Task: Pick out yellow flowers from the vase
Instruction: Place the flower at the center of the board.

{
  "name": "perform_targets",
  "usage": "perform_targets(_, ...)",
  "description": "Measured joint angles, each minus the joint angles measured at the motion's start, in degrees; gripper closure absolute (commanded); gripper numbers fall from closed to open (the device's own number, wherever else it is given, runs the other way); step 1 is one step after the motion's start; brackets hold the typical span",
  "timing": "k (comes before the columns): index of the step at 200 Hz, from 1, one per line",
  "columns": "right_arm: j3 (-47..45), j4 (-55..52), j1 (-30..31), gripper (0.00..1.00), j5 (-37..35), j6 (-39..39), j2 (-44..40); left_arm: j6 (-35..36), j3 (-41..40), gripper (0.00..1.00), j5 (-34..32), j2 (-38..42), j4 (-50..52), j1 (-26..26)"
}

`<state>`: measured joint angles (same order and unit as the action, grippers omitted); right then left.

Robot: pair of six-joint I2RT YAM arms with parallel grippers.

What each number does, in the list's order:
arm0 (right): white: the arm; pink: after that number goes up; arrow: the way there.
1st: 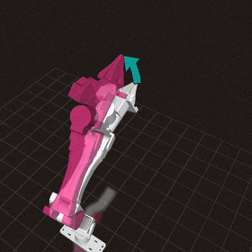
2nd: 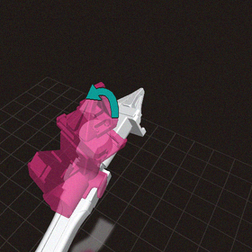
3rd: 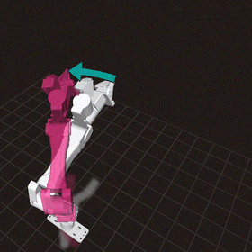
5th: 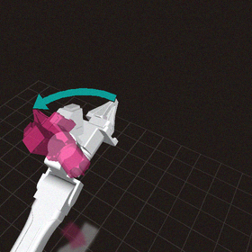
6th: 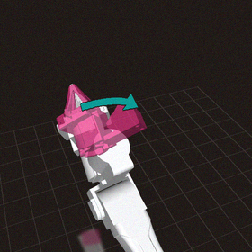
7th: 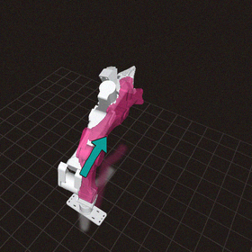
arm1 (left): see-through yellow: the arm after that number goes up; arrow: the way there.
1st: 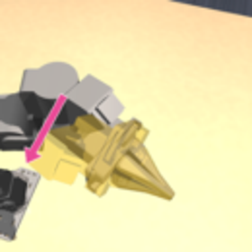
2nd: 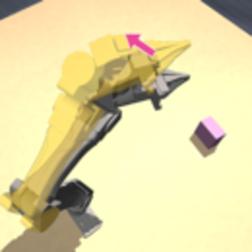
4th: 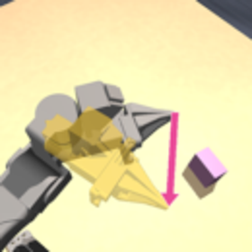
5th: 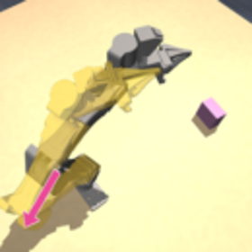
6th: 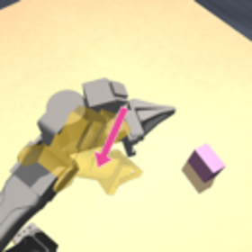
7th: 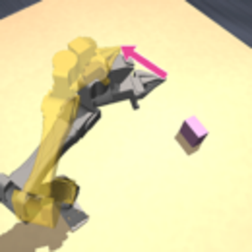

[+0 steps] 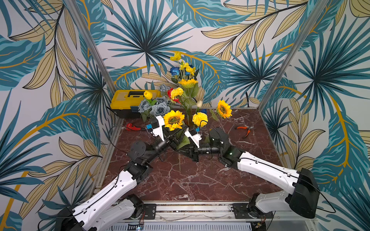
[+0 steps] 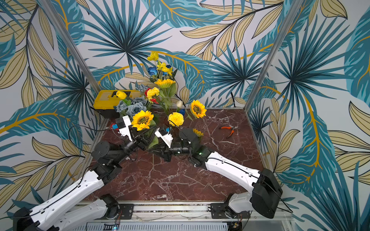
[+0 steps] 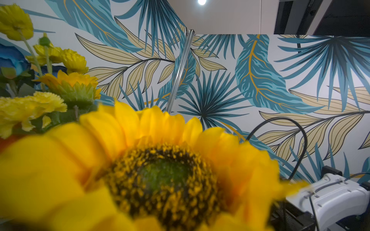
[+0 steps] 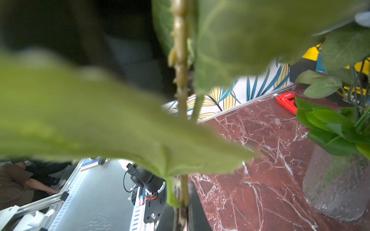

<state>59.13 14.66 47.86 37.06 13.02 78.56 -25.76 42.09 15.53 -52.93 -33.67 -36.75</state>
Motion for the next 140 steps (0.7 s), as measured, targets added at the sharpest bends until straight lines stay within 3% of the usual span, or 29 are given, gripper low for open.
perform_targets(18, 0.0, 0.0, 0.0, 0.93, -0.9, 0.0, 0.0, -0.1, -0.5, 0.39, 0.2, 0.3, 0.0, -0.1)
perform_targets(96, 0.0, -5.0, 0.0, 1.00, -8.4, -2.1, -6.7, 0.9, -1.7, 0.22, 0.2, 0.9, -0.1, -0.2)
perform_targets(140, 0.3, -12.2, 0.2, 1.00, -16.3, -5.1, -14.5, 4.1, -5.7, 0.02, -4.4, 3.3, 0.0, -0.3)
